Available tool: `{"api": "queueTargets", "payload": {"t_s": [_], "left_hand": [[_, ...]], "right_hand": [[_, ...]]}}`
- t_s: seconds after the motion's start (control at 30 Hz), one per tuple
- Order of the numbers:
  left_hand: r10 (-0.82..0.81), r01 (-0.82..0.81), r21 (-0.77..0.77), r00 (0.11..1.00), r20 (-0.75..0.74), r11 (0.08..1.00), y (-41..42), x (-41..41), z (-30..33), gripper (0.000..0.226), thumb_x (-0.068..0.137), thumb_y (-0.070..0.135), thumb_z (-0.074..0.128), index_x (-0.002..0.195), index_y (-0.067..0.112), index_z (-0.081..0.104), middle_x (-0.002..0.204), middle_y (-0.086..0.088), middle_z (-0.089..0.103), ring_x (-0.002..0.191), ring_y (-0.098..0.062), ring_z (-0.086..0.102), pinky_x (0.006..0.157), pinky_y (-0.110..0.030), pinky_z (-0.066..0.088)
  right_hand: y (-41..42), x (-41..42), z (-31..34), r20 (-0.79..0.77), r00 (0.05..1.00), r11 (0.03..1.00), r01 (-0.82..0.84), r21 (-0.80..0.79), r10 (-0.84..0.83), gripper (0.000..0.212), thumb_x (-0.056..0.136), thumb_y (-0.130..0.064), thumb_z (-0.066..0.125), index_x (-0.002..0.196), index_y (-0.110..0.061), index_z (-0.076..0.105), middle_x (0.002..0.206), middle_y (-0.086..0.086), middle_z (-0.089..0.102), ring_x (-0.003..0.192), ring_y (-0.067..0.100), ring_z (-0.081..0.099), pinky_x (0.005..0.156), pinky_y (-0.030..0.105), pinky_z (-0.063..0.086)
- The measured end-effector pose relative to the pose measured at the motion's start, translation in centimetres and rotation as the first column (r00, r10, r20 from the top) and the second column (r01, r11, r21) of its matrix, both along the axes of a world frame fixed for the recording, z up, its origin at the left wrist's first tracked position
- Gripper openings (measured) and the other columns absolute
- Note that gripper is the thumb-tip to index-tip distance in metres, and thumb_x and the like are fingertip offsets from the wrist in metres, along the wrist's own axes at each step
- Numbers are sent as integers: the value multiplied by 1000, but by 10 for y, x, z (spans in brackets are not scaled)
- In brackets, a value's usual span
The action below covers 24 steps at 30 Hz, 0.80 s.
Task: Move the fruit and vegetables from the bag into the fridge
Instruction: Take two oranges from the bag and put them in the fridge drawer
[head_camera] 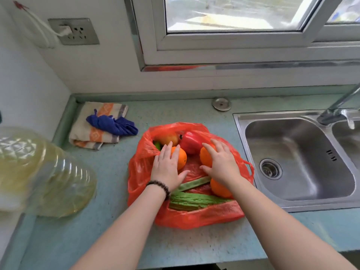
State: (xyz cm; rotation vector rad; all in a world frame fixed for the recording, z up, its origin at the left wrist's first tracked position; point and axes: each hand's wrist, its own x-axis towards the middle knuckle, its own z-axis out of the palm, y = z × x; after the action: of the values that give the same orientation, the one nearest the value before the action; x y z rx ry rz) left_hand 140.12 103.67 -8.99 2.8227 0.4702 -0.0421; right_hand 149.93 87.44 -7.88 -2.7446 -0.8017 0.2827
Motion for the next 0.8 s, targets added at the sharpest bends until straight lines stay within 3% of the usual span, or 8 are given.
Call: {"api": "queueTargets", "payload": {"t_s": [0.17, 0.4, 0.63, 0.8], "left_hand": [[13, -15, -63, 999, -33, 998, 2, 10, -15, 95, 78, 45, 67, 149, 27, 7, 156, -5, 15, 142, -23, 20, 115, -37, 21], [95, -93, -111, 995, 7, 989, 2, 14, -18, 90, 72, 50, 71, 144, 24, 24, 138, -3, 39, 125, -23, 41, 104, -37, 35], [183, -163, -184, 978, 99, 969, 5, 7, 12, 92, 70, 53, 73, 143, 21, 27, 136, -3, 41, 127, -22, 41, 103, -38, 37], [143, -107, -181, 969, 201, 978, -6, 3, 39, 93, 68, 54, 74, 142, 23, 28, 132, -1, 44, 121, -21, 45, 99, -37, 40]], "right_hand": [[0, 8, -14, -110, 993, 999, 40, 21, -37, 96, 66, -35, 78, 143, -34, 20, 152, 3, 21, 136, 28, 24, 109, 42, 32], [0, 16, -17, -120, 992, 995, 59, 81, -49, 87, 68, -30, 75, 141, -31, 27, 143, 5, 32, 124, 31, 37, 101, 42, 40], [-3, 3, 0, -89, 991, 961, 119, 248, -100, 87, 66, -39, 76, 139, -28, 30, 136, 4, 39, 117, 30, 44, 100, 41, 40], [-12, -9, 29, -66, 983, 916, 181, 358, -169, 86, 67, -39, 76, 139, -26, 32, 133, 4, 42, 118, 28, 44, 100, 40, 40]]}}
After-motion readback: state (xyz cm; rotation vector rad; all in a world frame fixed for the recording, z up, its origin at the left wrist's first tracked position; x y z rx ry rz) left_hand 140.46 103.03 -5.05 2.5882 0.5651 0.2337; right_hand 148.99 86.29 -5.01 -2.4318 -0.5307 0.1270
